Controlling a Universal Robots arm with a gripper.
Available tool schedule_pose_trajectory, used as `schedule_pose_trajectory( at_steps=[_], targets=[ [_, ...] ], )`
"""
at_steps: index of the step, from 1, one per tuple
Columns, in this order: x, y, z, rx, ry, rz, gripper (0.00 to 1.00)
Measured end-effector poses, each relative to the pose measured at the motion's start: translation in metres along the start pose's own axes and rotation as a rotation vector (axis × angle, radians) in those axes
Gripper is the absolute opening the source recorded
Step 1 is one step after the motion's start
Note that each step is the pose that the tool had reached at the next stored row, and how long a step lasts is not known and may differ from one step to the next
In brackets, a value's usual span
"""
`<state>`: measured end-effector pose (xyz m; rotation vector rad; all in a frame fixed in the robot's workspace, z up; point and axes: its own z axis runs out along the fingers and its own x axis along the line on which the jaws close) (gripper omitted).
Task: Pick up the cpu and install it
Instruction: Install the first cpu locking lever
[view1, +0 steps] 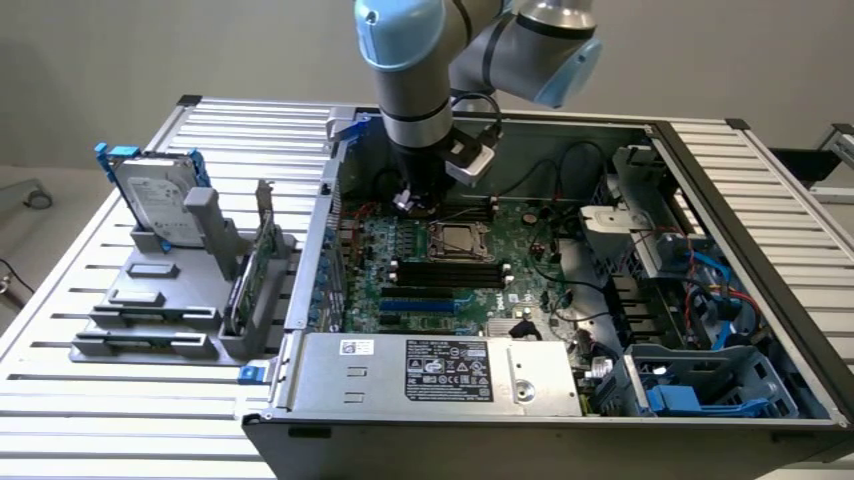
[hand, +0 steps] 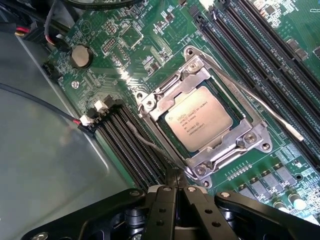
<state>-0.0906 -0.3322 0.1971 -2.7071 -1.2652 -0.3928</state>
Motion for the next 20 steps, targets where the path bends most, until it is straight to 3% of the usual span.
schedule_pose_trajectory(
  at_steps=[11,20],
  targets=[
    [0.0009,0.0016,0.0007,-0.0072,-0.0076,0.001,0.11],
    [0.0027,0.0045,0.0031,-0.0079,-0.0084,0.001,0.11]
  ],
)
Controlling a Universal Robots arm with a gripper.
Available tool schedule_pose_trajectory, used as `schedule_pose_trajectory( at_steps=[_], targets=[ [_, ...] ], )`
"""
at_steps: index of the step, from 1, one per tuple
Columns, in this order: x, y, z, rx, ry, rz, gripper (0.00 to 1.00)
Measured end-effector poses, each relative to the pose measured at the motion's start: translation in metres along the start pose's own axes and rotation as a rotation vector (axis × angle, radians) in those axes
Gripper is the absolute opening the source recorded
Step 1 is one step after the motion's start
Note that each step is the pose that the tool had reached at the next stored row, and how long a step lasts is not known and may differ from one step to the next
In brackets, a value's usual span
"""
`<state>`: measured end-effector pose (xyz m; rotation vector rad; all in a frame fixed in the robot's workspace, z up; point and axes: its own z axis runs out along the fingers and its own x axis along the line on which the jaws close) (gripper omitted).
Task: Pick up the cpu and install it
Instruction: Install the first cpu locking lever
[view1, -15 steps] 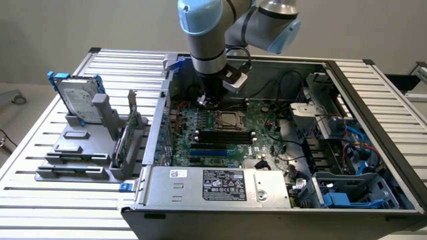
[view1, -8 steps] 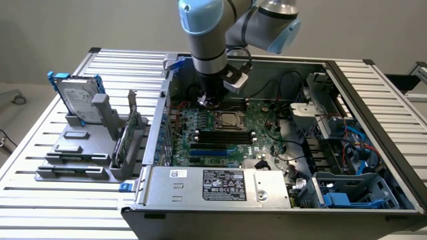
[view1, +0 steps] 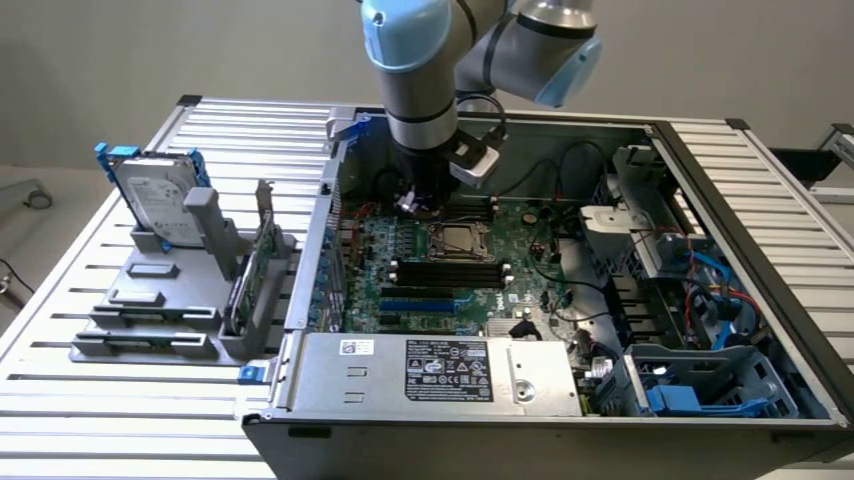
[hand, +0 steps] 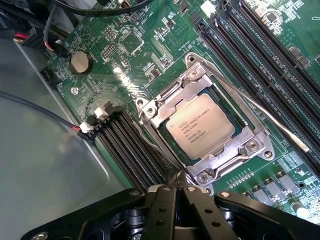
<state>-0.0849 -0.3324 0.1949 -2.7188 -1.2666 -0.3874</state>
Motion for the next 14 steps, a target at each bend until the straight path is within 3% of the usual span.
schedule_pose_trajectory(
  at_steps=[14],
  targets=[
    [0.0029,0.0039,0.0020,-0.0001,0.0001,0.000,0.11]
  ],
)
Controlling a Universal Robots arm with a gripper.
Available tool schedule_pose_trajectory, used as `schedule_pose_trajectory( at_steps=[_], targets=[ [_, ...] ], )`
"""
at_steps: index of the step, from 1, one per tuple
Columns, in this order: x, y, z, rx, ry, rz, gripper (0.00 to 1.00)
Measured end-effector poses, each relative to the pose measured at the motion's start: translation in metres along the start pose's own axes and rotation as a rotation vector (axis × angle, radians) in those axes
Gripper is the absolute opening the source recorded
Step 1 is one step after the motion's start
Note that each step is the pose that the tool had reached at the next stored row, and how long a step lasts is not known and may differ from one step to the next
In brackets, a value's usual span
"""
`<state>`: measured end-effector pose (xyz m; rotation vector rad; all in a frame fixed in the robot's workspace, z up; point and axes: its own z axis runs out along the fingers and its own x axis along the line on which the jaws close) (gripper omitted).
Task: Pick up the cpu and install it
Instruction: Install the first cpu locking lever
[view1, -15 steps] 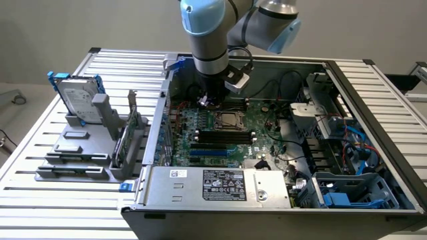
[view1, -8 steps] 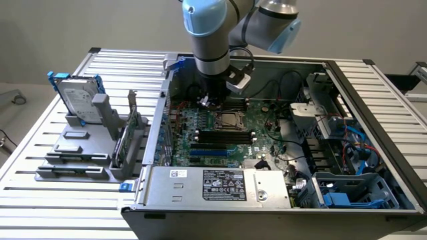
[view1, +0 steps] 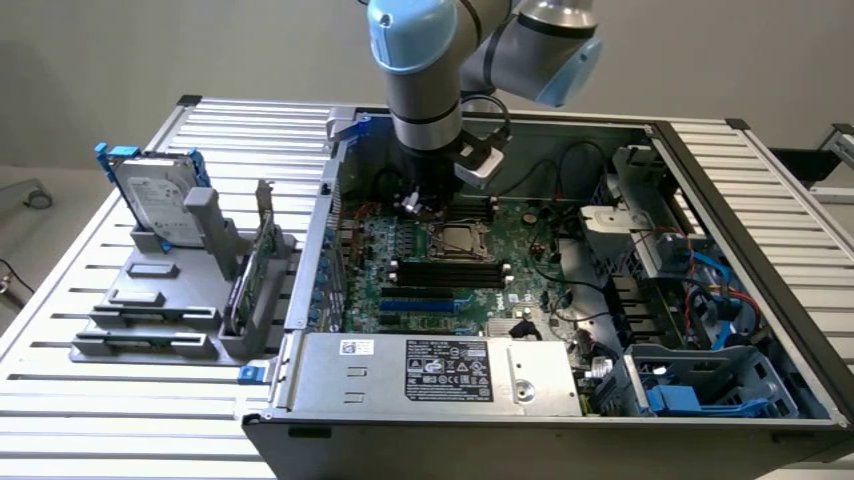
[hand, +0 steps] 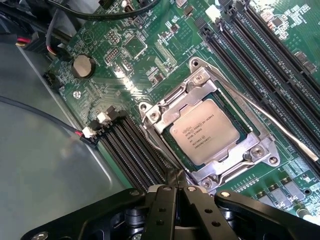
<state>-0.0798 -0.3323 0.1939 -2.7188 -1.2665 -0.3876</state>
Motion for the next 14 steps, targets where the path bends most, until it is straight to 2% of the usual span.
schedule_pose_trajectory(
  at_steps=[14],
  targets=[
    [0.0044,0.0048,0.0014,-0.0001,-0.0001,0.000,0.11]
  ],
)
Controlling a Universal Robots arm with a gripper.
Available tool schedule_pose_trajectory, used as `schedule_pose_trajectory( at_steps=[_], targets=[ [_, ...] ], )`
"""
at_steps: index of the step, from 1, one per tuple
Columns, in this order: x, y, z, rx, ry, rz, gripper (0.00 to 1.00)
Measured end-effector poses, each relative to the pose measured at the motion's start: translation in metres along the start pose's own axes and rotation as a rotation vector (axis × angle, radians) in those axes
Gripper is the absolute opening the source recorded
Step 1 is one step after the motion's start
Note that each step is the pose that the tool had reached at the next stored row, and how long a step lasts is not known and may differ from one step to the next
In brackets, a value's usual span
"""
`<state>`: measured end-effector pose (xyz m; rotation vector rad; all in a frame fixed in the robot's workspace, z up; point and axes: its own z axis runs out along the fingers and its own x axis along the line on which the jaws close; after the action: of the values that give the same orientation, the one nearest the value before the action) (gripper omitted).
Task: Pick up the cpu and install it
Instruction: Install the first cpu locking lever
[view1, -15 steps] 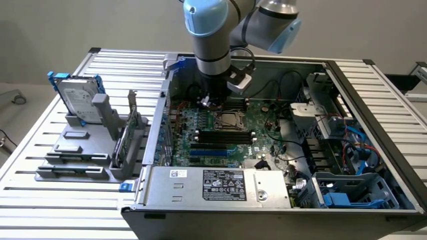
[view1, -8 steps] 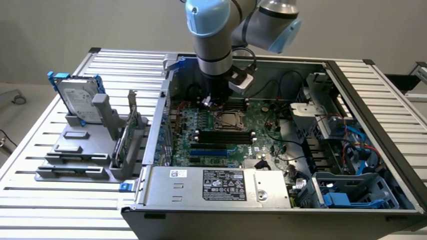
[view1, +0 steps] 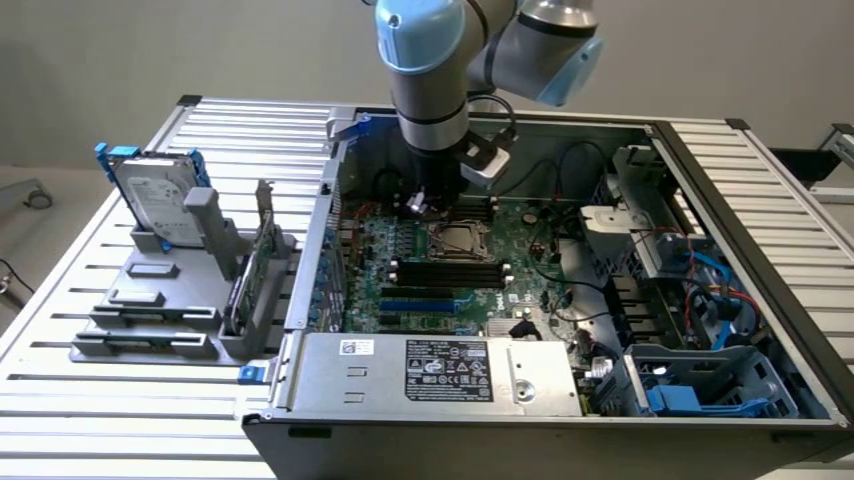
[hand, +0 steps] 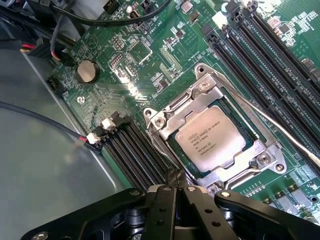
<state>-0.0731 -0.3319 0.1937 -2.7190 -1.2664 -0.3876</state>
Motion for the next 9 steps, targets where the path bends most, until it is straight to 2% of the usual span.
schedule_pose_trajectory(
  at_steps=[9],
  targets=[
    [0.0032,0.0024,0.0009,-0.0002,0.0000,0.001,0.11]
  ],
)
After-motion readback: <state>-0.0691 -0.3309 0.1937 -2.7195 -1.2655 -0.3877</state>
